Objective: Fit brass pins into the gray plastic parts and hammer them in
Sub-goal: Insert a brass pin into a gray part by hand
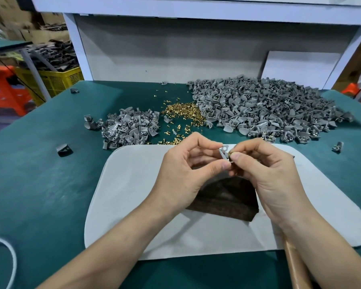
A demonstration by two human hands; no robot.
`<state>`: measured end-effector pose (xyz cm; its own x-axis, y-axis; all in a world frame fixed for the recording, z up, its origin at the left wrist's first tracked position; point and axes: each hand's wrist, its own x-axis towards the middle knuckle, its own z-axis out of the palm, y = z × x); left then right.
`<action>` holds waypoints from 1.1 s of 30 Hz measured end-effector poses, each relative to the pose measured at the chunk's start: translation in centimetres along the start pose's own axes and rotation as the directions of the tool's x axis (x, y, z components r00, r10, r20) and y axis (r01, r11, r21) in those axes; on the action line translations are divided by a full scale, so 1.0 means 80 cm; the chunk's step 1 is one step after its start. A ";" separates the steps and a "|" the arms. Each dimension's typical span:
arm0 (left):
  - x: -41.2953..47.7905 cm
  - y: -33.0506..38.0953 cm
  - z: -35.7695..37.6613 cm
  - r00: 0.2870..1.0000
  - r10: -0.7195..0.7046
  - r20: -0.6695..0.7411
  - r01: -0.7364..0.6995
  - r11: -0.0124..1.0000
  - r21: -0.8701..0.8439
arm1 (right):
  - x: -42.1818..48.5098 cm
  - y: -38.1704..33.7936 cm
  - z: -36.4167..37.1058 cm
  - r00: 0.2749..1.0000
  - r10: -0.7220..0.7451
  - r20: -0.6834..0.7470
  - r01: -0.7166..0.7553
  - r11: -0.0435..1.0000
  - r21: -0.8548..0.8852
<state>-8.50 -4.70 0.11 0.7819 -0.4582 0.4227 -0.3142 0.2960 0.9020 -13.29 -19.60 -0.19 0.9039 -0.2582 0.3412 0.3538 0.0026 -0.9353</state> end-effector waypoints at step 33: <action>0.001 0.002 -0.003 0.994 -0.072 0.078 0.067 0.995 0.069 | 0.003 -0.003 -0.007 0.990 0.142 0.020 -0.138 0.981 -0.134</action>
<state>-8.35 -4.53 0.27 0.7582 -0.5422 0.3621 -0.2978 0.2060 0.9321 -13.26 -20.21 0.05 0.9494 -0.2363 0.2069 0.1904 -0.0911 -0.9775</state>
